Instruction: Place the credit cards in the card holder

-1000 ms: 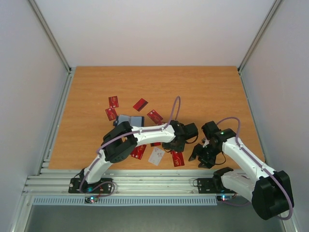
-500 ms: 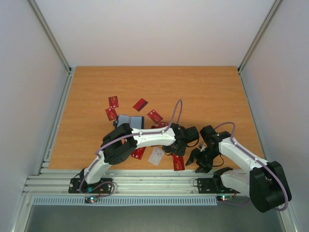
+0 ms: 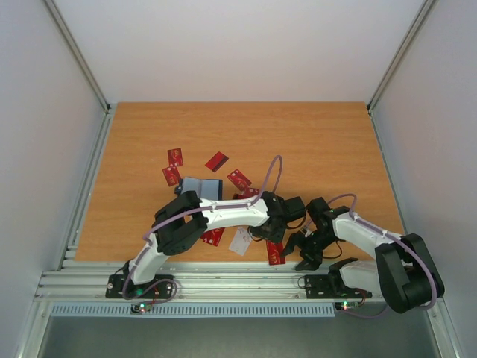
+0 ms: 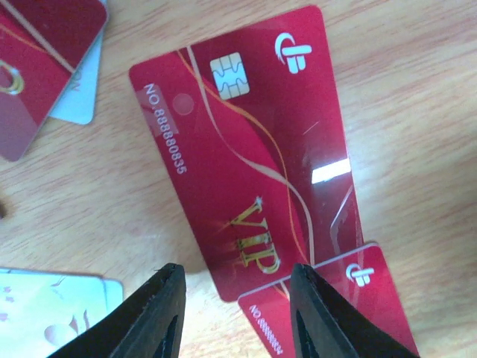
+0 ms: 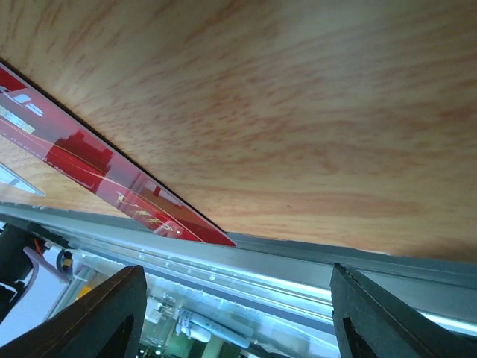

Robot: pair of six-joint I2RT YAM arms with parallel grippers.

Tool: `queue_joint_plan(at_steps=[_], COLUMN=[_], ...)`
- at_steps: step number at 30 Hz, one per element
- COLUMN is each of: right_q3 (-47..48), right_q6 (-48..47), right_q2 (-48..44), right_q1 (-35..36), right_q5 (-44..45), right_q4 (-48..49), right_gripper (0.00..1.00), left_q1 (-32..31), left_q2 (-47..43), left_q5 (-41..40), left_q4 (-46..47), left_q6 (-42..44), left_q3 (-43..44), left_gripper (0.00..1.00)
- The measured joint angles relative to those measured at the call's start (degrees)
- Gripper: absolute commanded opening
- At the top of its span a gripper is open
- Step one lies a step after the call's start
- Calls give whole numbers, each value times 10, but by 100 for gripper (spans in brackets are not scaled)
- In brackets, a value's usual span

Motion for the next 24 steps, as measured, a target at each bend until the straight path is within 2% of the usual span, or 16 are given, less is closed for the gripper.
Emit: queue_joint_plan(at_steps=[5, 13, 24], right_q3=[-6, -7, -7], right_q6=[0, -4, -16], right_q2=[11, 20, 32], right_q1=[0, 0, 0], right_q5=[-15, -33, -44], right_q4=[26, 58, 74], right_gripper=[69, 69, 69], left_q1=[-2, -2, -2], left_q2=[-19, -40, -66], left_q5=[-2, -2, 42], left_q4=[-2, 1, 43], left_q6=[16, 37, 50], left_q3=[-8, -26, -111], left_gripper=[41, 31, 31])
